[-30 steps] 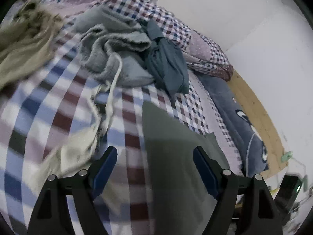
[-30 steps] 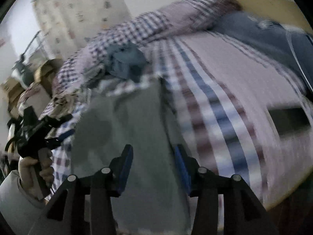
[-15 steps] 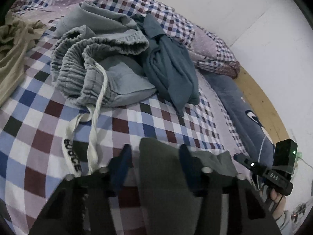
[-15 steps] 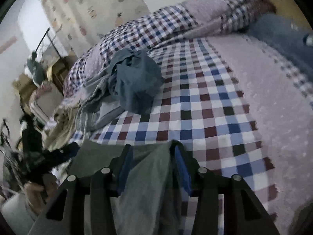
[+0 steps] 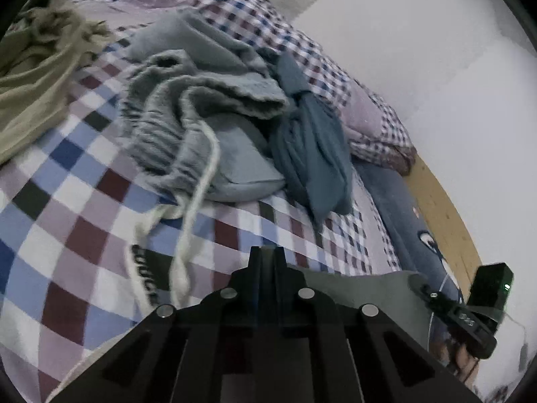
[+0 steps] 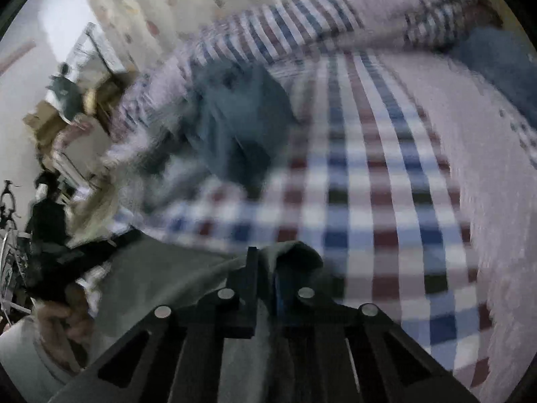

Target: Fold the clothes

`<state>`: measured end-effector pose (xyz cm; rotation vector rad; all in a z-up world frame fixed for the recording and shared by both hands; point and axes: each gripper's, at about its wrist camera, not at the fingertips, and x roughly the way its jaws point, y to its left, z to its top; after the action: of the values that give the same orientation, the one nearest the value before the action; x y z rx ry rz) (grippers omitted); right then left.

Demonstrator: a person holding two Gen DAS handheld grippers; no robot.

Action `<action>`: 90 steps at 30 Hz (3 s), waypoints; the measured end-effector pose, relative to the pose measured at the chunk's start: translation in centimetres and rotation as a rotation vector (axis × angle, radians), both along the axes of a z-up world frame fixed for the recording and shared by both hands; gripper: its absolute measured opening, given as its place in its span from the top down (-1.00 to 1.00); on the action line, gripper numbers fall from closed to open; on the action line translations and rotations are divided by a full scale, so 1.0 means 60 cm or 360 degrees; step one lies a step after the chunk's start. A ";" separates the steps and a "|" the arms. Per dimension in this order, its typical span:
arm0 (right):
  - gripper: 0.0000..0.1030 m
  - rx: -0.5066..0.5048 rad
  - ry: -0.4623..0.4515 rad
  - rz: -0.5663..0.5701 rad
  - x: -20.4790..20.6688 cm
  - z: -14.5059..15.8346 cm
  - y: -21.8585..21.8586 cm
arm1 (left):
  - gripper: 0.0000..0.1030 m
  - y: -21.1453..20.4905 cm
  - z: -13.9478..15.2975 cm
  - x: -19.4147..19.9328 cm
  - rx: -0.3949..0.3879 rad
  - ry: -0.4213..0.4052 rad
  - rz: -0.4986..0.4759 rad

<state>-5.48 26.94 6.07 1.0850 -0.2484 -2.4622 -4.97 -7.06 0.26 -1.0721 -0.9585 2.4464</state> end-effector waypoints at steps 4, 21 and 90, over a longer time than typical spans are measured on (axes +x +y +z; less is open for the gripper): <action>0.89 0.0013 0.0051 -0.0010 -0.008 0.000 -0.007 | 0.89 -0.001 -0.016 -0.006 -0.0007 -0.0061 0.0013; 0.25 0.0302 -0.0031 -0.0345 -0.019 -0.013 0.020 | 0.07 -0.043 0.040 0.026 0.0082 0.0127 0.0063; 0.90 0.0210 -0.0261 -0.0079 0.393 -0.076 0.038 | 0.93 0.150 0.051 0.398 -0.0582 0.0096 -0.0671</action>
<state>18.08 29.21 1.52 1.3545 -0.1659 -2.4643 18.89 1.93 3.32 -1.1620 -0.2290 2.3197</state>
